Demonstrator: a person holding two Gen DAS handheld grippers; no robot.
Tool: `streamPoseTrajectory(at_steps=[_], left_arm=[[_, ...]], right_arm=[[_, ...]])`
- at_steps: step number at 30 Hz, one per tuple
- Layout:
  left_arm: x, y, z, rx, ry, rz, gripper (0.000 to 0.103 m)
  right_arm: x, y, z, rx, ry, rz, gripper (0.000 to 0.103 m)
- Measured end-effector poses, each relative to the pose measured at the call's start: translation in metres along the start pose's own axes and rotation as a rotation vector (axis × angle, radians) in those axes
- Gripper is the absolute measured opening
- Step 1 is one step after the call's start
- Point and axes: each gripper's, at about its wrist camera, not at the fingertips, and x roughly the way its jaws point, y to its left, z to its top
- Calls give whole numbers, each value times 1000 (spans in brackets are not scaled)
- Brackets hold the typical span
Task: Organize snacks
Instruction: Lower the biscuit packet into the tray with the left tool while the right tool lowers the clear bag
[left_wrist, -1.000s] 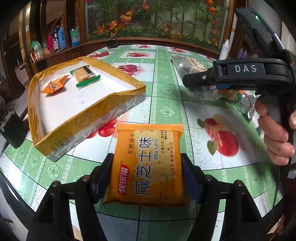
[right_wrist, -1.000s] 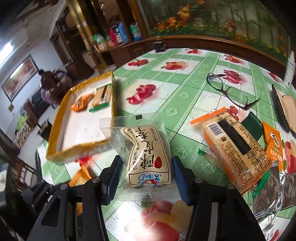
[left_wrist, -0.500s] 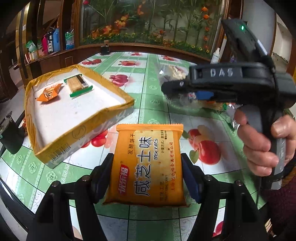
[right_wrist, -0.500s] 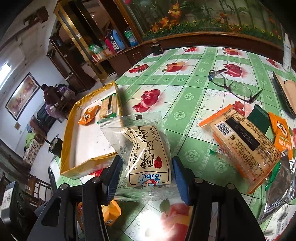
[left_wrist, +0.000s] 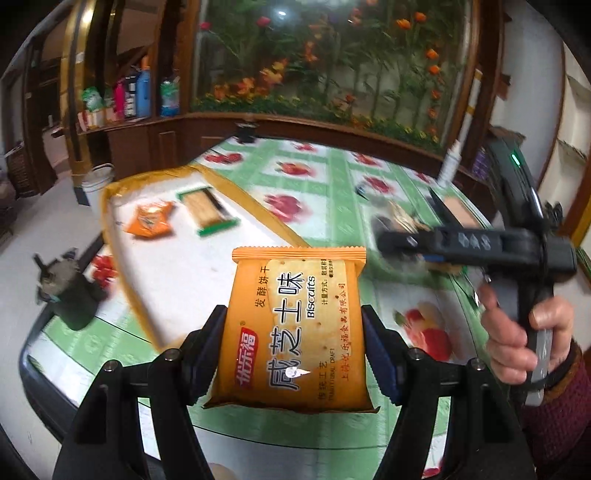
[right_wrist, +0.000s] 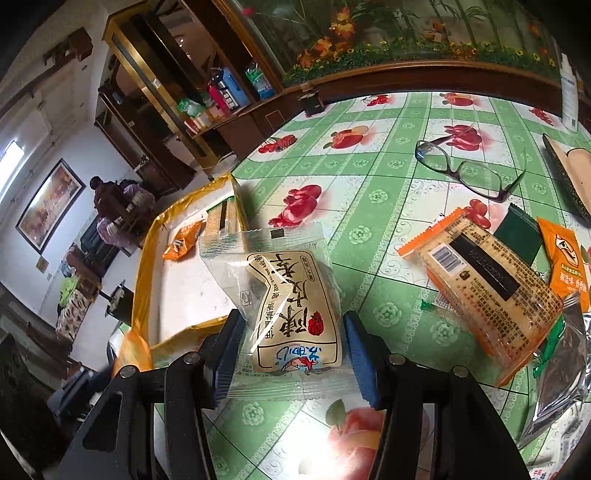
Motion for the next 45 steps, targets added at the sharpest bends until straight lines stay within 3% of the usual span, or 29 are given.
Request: streamPoseTrajectory(at_steps=[9, 20, 26, 31, 35, 45], left_arm=[[6, 38, 20, -80, -49, 89, 70], [58, 77, 23, -212, -41, 267, 69], [63, 75, 26, -208, -81, 323, 69], [72, 76, 28, -207, -40, 354, 69], [75, 70, 29, -178, -26, 400, 69], [72, 65, 27, -160, -38, 432, 69]], right_arm=[[13, 29, 1, -11, 6, 79, 59], [66, 71, 14, 16, 5, 127, 59], [96, 74, 19, 20, 31, 131, 59], [112, 76, 17, 12, 61, 129, 59], [113, 78, 17, -14, 57, 120, 59], [114, 81, 17, -26, 55, 107, 60]])
